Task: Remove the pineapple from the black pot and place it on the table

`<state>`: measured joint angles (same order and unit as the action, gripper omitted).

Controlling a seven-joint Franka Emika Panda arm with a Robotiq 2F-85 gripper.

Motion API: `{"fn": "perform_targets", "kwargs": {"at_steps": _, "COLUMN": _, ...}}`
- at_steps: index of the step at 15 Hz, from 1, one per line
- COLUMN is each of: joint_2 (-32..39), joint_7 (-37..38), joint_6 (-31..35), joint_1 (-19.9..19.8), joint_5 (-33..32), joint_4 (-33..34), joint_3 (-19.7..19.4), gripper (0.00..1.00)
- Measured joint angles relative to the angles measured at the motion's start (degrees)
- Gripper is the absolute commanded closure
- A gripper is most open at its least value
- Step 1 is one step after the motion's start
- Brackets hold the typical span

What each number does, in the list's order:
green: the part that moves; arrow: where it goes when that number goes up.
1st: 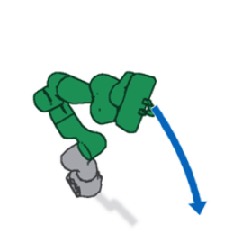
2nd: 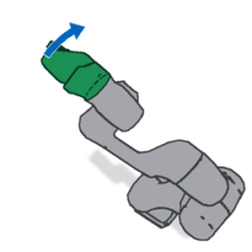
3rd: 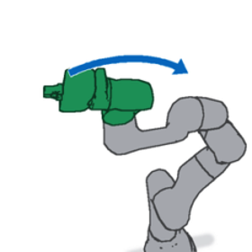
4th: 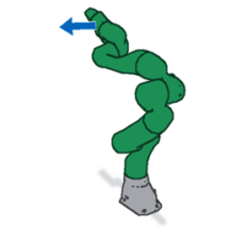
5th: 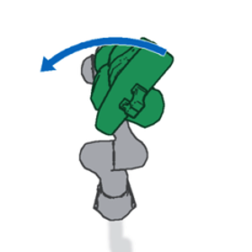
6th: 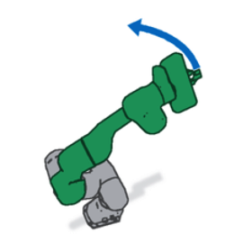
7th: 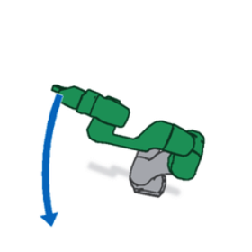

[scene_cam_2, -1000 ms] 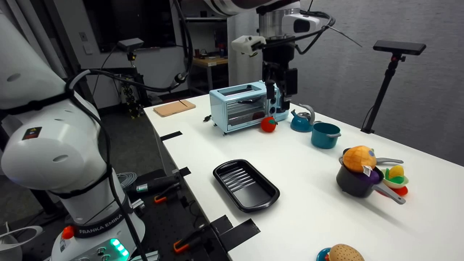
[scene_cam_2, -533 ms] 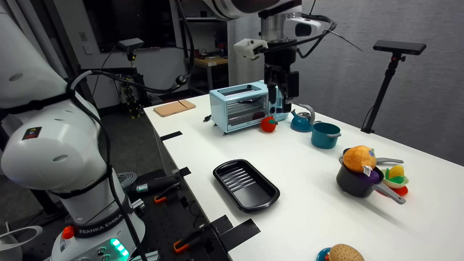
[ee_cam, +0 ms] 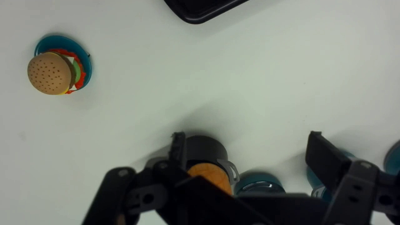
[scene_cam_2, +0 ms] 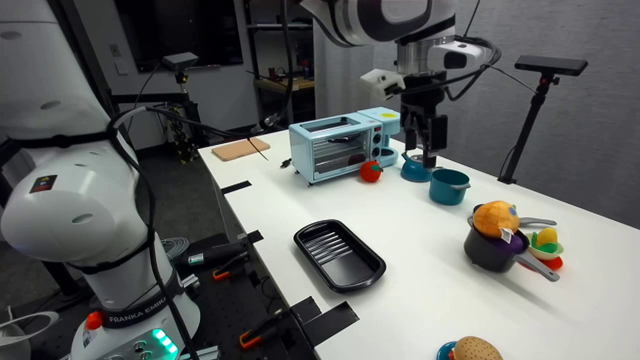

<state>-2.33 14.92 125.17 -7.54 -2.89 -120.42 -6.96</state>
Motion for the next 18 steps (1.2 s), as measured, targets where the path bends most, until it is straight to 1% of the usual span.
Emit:
{"fn": "perform_targets", "kwargs": {"at_steps": 4, "joint_2": 9.3, "joint_7": 0.4, "joint_6": -0.2, "joint_1": -0.4, "joint_5": 0.0, "joint_4": 8.7, "joint_3": -1.8, "gripper": 0.0}}
{"fn": "perform_targets", "kwargs": {"at_steps": 10, "joint_2": 22.2, "joint_7": -3.1, "joint_6": -0.3, "joint_1": -1.1, "joint_5": 0.0, "joint_4": 22.2, "joint_3": -3.2, "gripper": 0.0}}
{"fn": "perform_targets", "kwargs": {"at_steps": 14, "joint_2": 29.3, "joint_7": -3.2, "joint_6": -0.3, "joint_1": -1.3, "joint_5": 0.0, "joint_4": 29.9, "joint_3": -3.7, "gripper": 0.0}}
{"fn": "perform_targets", "kwargs": {"at_steps": 18, "joint_2": 35.0, "joint_7": -3.2, "joint_6": -0.6, "joint_1": -1.3, "joint_5": 0.0, "joint_4": 35.4, "joint_3": -4.1, "gripper": 0.0}}
